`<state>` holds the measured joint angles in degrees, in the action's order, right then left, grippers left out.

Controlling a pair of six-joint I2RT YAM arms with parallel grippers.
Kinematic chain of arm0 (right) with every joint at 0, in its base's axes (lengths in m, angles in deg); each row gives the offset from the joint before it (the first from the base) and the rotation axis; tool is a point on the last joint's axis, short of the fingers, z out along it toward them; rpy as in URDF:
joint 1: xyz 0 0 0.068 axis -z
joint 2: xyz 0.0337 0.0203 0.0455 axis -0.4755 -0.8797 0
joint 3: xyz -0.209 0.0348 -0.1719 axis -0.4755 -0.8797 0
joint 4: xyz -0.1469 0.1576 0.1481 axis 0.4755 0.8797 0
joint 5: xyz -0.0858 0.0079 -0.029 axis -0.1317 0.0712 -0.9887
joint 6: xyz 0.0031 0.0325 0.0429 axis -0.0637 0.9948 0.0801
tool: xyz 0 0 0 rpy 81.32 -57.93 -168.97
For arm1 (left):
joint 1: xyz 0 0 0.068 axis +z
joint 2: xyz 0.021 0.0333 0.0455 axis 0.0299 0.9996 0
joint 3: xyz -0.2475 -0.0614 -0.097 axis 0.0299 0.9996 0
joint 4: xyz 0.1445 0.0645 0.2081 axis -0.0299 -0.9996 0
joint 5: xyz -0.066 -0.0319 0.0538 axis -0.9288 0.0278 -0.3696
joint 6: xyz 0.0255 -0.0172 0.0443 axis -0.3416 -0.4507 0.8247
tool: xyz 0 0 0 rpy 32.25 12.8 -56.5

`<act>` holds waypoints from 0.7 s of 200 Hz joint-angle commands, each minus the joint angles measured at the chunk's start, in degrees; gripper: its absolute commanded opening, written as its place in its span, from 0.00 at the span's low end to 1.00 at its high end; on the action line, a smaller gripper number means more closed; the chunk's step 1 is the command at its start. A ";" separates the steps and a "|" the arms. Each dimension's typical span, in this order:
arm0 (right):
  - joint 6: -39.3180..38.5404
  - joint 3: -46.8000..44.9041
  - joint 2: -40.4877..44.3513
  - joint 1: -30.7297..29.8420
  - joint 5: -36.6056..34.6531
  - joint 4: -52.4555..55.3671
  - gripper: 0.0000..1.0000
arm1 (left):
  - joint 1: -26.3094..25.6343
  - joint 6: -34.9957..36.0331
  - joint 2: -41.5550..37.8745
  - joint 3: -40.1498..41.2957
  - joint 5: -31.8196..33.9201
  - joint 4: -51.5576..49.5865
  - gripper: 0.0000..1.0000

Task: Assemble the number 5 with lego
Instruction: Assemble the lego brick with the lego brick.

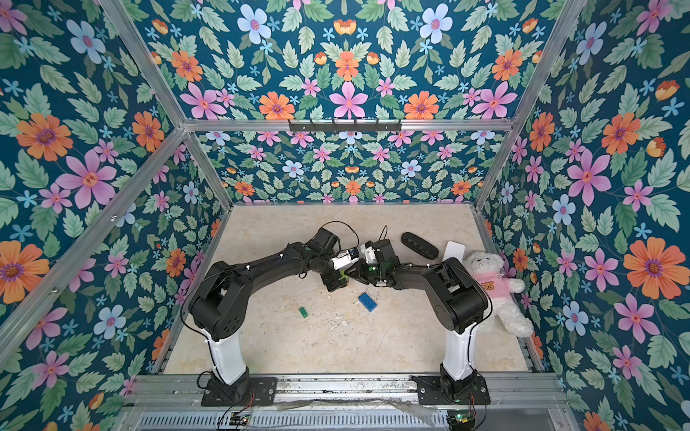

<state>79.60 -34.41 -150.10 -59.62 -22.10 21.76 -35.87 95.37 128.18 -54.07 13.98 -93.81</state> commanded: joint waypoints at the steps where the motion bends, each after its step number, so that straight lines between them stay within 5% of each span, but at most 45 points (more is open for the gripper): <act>1: -0.90 0.38 -0.25 -0.07 -1.61 3.70 0.27 | -0.08 -0.35 -2.45 0.54 -0.28 0.38 0.99; 50: 0.42 -0.34 0.53 -0.08 -2.04 3.45 0.28 | 0.34 -8.45 -12.49 9.10 4.86 8.88 0.99; 104: 5.93 -0.93 4.06 -2.80 -4.61 0.81 0.40 | 0.41 -25.13 -24.66 19.90 16.91 23.44 0.99; 140: 6.10 -0.58 5.14 -2.88 -5.03 1.58 0.41 | 0.45 -39.92 -28.79 21.14 27.96 23.35 1.00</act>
<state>84.54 -35.32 -145.49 -62.50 -25.93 23.26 -35.50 68.70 101.23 -33.26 31.97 -73.46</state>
